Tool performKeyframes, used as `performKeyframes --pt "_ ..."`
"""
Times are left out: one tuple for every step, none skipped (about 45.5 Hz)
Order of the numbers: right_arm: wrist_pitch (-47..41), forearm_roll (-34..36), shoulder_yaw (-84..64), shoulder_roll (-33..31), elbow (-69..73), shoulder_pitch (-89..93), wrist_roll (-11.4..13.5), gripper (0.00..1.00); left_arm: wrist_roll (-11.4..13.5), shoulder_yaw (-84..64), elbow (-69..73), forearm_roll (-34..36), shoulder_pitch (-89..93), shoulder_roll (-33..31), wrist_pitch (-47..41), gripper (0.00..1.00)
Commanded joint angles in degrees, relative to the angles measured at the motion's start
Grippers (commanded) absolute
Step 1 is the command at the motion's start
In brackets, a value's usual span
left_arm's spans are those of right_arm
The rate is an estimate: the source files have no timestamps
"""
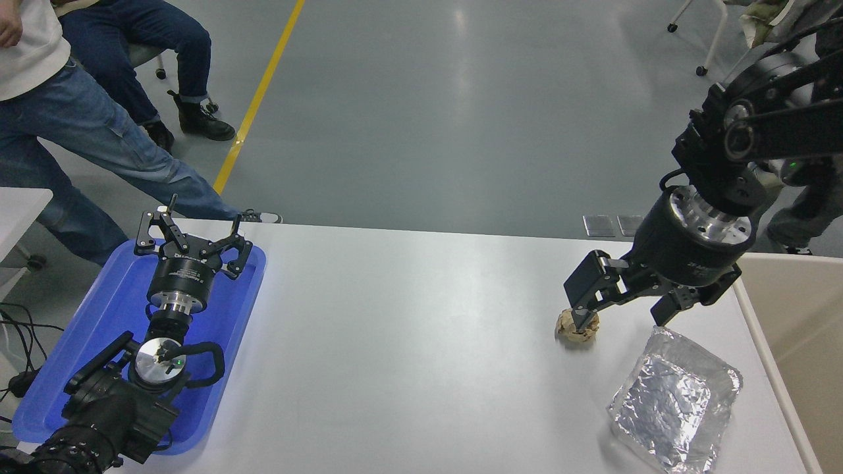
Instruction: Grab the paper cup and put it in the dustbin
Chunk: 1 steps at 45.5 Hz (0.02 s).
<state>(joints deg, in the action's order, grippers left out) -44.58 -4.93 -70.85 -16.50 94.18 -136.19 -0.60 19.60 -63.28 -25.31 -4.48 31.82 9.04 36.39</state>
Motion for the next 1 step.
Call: performKeyframes --pt "-0.4 -0.7 -3.2 -1.6 0.4 -1.1 0.2 1.0 0.0 0.1 0.0 0.0 0.0 0.0 0.0 1.0"
